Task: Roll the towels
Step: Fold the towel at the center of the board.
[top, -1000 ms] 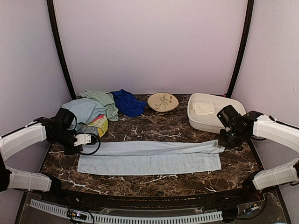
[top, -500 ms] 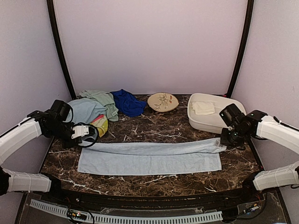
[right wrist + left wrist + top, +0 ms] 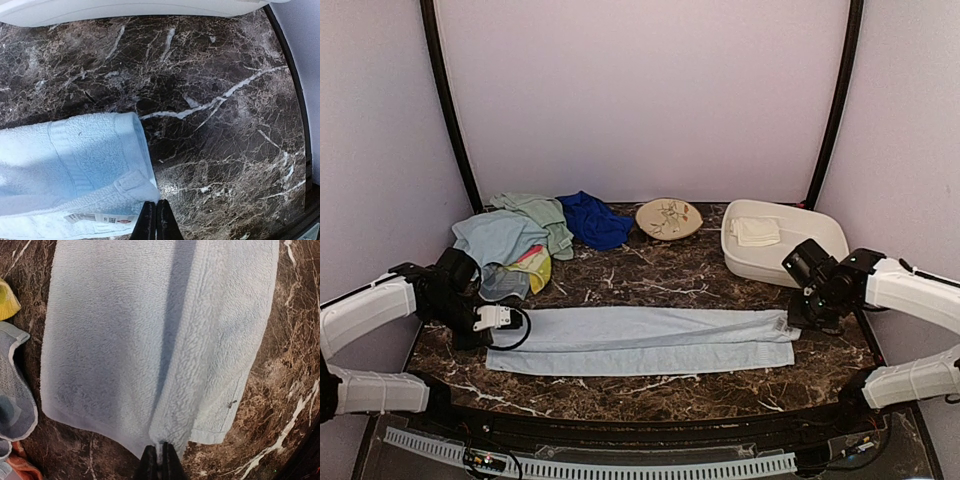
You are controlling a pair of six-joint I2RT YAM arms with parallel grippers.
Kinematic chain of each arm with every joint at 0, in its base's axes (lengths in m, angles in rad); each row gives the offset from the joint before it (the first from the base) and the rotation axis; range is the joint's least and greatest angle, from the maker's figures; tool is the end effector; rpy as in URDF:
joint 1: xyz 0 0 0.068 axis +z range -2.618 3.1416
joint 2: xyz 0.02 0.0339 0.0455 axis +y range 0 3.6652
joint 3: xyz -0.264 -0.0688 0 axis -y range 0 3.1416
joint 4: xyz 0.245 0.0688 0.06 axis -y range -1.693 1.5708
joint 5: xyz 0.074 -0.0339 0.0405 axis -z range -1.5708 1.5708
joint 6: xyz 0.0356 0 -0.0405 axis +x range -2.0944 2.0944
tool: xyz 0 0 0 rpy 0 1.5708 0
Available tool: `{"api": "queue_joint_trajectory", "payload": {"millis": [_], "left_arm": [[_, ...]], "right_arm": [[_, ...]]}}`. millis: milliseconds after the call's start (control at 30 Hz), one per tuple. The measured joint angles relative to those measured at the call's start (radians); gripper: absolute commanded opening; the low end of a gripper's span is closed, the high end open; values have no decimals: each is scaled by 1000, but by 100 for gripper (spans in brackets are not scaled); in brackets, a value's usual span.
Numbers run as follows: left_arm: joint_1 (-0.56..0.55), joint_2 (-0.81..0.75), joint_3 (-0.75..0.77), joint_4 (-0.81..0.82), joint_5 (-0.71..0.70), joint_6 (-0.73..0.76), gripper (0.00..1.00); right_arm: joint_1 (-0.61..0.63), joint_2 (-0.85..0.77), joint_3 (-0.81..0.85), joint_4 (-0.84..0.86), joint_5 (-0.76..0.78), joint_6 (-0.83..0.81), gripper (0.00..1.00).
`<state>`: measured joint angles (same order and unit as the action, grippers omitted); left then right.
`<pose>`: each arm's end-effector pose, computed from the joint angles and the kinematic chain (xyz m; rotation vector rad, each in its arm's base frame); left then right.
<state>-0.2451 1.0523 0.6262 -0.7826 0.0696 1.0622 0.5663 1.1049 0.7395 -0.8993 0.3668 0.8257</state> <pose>0.1700 -0.0451 0.1938 1.7044 2.1960 0.1133 0.1621 0.0879 0.2156 0.4215 2.6403 -0.1161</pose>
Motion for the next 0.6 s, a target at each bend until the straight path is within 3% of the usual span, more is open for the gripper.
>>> {"api": "queue_joint_trajectory", "payload": {"millis": [367,600], "left_arm": [[0,-53,-65,9,-13,13,0],[0,-59,66,-17,-3,8,0]], "right_arm": [[62,-4,-9,-38,37,86,0],[63,-16,-6,-64,60,105,0]]}}
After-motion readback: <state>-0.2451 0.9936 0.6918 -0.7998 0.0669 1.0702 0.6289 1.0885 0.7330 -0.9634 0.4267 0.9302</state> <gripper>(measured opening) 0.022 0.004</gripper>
